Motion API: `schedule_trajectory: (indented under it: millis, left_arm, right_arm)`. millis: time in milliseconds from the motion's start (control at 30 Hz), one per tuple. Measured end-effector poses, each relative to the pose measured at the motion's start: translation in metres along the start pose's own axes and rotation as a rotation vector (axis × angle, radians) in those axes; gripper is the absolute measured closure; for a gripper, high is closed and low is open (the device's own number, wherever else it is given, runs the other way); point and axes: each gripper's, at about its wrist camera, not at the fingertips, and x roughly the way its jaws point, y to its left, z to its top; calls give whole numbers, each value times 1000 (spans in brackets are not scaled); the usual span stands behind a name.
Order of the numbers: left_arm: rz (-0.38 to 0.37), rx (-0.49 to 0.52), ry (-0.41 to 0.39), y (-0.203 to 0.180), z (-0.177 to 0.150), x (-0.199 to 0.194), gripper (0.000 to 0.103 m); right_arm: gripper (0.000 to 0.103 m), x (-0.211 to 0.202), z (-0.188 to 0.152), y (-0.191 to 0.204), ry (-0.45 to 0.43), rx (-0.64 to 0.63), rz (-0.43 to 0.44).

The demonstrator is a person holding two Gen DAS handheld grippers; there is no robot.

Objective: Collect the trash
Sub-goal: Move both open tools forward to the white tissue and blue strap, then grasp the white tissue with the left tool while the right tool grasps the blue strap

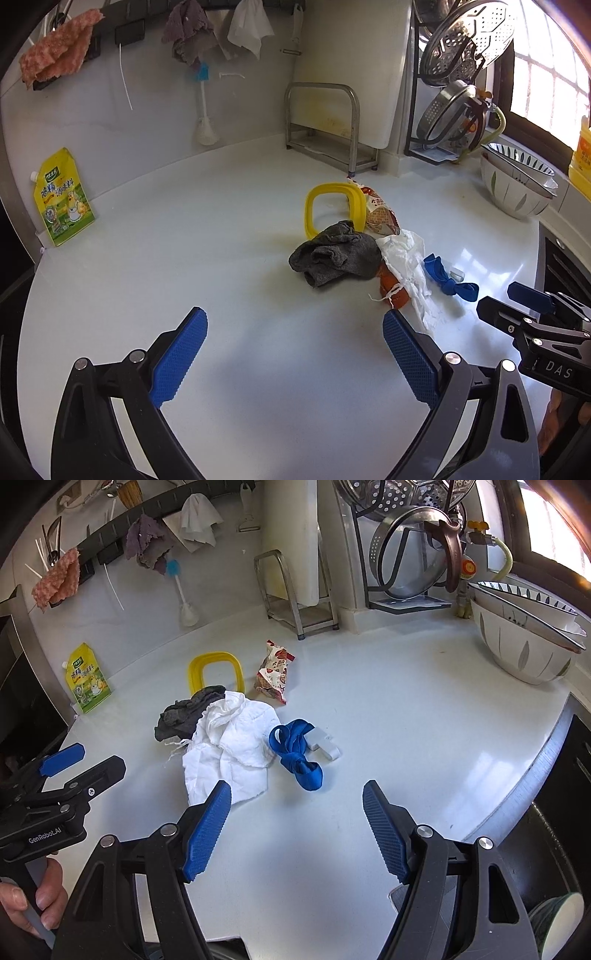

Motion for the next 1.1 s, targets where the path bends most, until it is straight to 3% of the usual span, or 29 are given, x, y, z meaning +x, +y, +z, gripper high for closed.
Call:
schedule_trajectory:
  millis: [600, 833, 933, 1033, 1067, 1100]
  left_arm:
    - [7, 8, 35, -2, 2, 18, 9]
    - [-2, 3, 40, -9, 1, 20, 9]
    - [-1, 3, 45, -15, 0, 20, 9]
    - [-7, 2, 49, -22, -3, 20, 9]
    - [-9, 2, 53, -25, -4, 20, 9]
    - [-12, 1, 58, -28, -5, 21, 9]
  right_arm:
    - [33, 46, 21, -1, 71, -35, -76]
    - [33, 59, 24, -4, 112, -31, -65]
    - [43, 62, 26, -4, 116, -40, -73]
    - [61, 62, 27, -6, 114, -41, -63]
    - [72, 62, 27, -6, 114, -43, -62]
    - [74, 62, 27, -7, 114, -40, -57]
